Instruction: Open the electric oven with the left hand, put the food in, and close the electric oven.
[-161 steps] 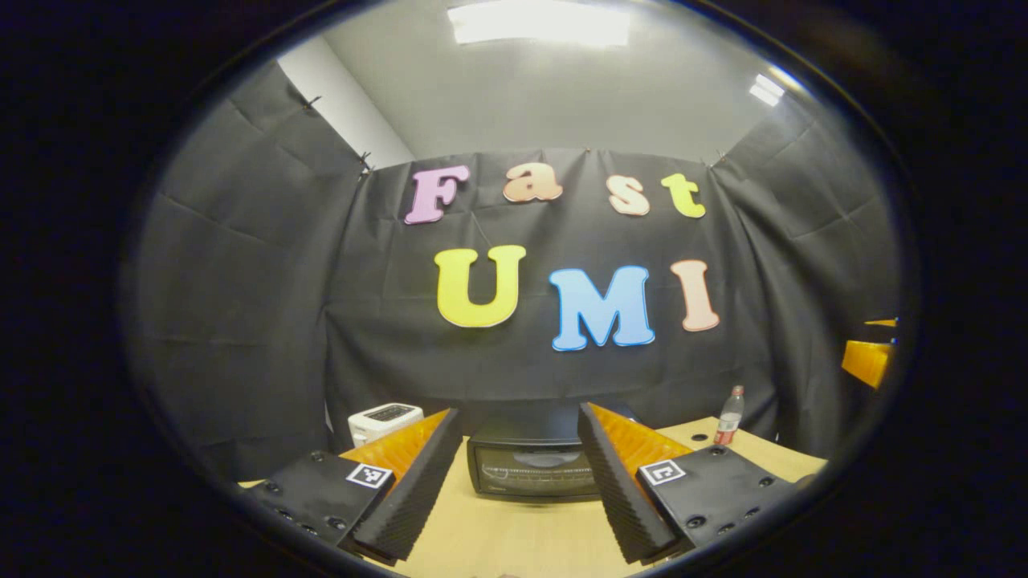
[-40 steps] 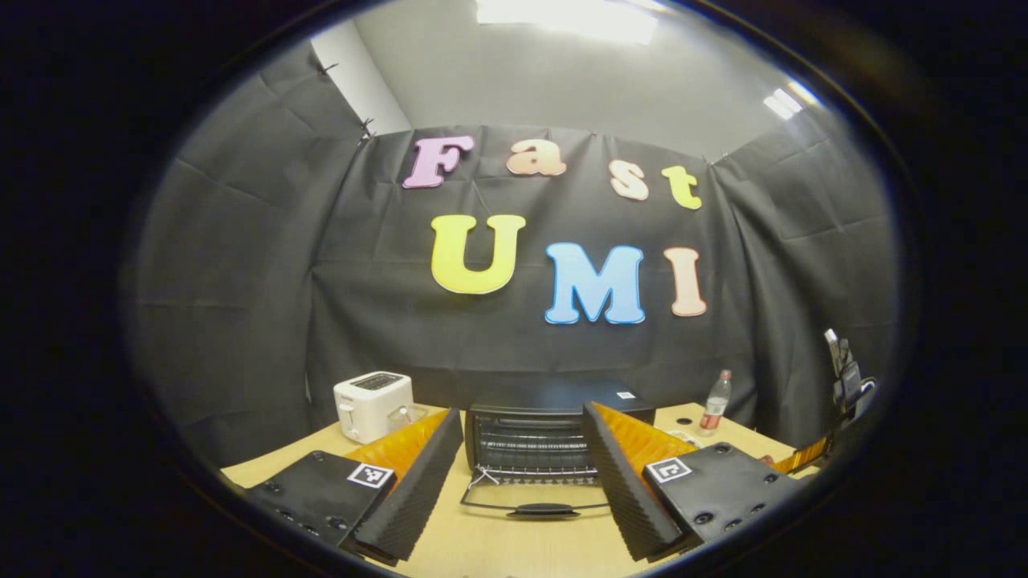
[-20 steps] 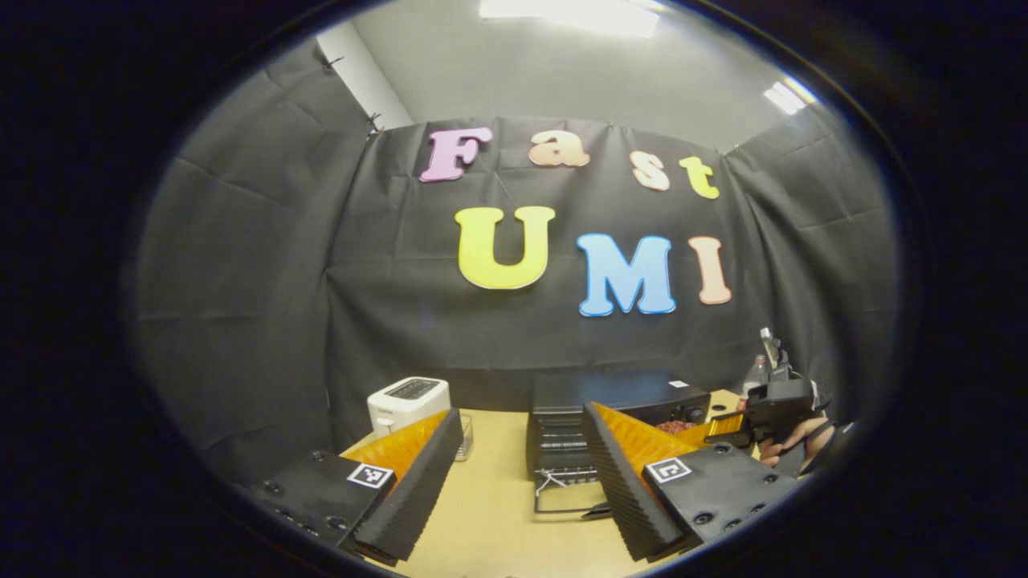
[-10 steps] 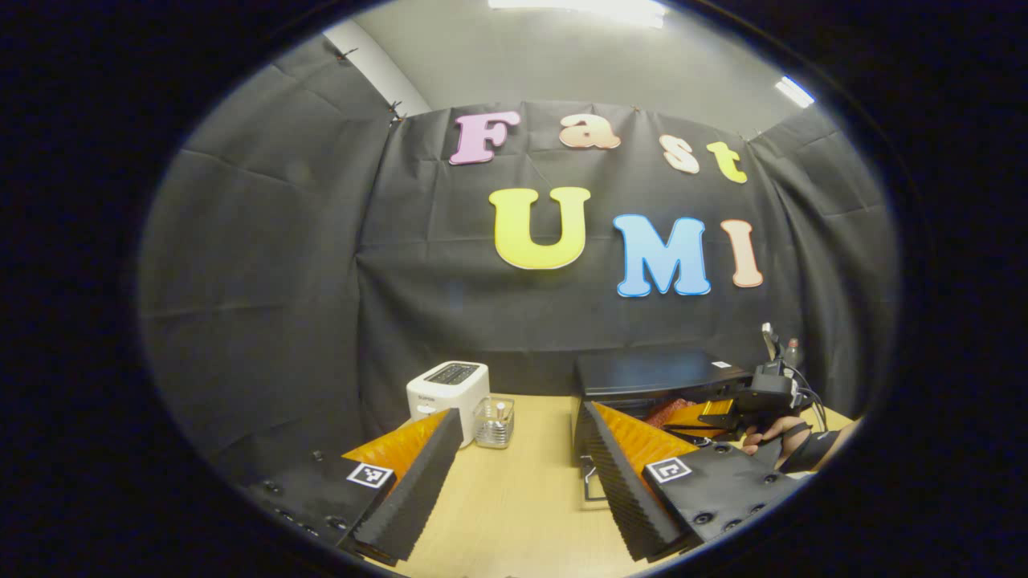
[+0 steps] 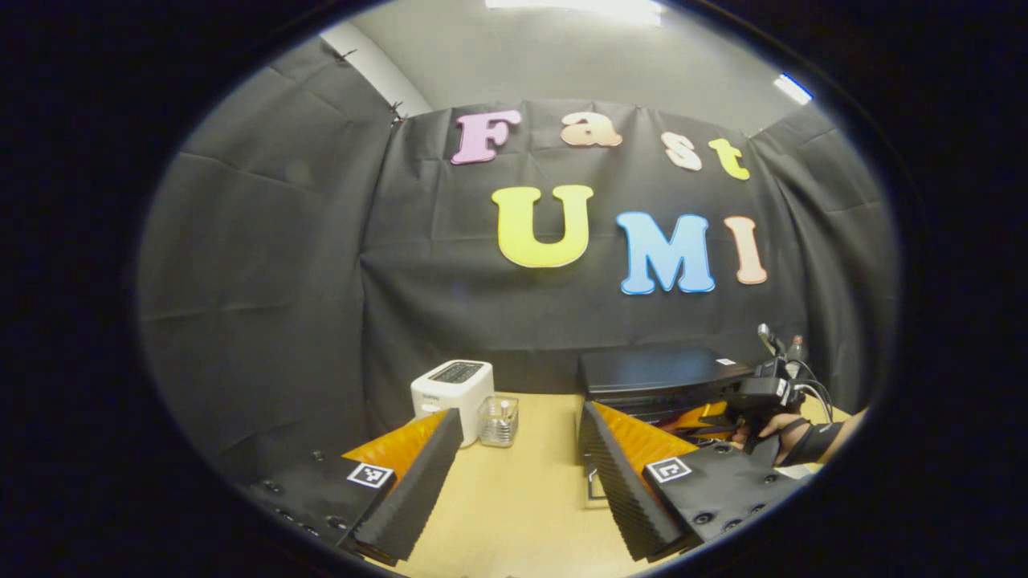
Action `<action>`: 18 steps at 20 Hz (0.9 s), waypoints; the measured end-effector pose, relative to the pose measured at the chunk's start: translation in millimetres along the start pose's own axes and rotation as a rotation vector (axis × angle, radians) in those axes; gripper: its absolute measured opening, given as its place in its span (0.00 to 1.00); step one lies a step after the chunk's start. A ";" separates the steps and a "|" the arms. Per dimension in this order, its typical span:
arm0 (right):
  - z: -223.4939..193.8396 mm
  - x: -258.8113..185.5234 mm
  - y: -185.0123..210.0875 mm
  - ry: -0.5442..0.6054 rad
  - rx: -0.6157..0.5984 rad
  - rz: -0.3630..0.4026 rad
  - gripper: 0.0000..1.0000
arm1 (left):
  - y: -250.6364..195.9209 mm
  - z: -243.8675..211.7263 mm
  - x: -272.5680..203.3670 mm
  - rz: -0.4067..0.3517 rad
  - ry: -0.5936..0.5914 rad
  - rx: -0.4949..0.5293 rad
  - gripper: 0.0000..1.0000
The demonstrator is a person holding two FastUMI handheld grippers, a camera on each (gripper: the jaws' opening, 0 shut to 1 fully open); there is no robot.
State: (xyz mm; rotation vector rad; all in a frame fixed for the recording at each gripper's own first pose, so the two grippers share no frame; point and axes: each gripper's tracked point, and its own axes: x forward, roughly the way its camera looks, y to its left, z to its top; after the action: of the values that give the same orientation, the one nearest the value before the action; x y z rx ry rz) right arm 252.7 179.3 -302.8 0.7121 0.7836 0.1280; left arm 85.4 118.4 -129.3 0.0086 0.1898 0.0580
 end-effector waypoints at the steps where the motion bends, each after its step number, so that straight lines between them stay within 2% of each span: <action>1: 3.9 -4.7 -1.6 -0.009 -0.023 -0.010 0.42 | -2.9 -0.9 -0.6 -0.003 -0.001 0.005 1.00; 2: 8.0 -10.6 -1.0 -0.021 -0.049 -0.012 0.47 | -5.5 -1.6 -1.7 -0.005 -0.001 0.010 1.00; 4: 21.2 -20.6 -9.6 -0.066 -0.133 -0.059 0.98 | -12.2 -5.0 -2.3 -0.013 0.002 0.010 1.00; 11: 59.8 -96.0 4.6 -0.222 -0.315 -0.036 0.98 | -57.3 -19.1 -3.5 -0.075 0.013 0.007 1.00; 18: 96.1 -194.9 1.8 -0.416 -0.484 -0.059 0.98 | -118.6 -57.0 1.2 -0.161 0.066 0.006 1.00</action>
State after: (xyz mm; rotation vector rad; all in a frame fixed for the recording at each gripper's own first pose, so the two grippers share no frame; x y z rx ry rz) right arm 179.7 59.0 -137.2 0.2394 0.3500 0.1057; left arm 82.5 0.2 -187.1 -0.0024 0.2556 -0.1025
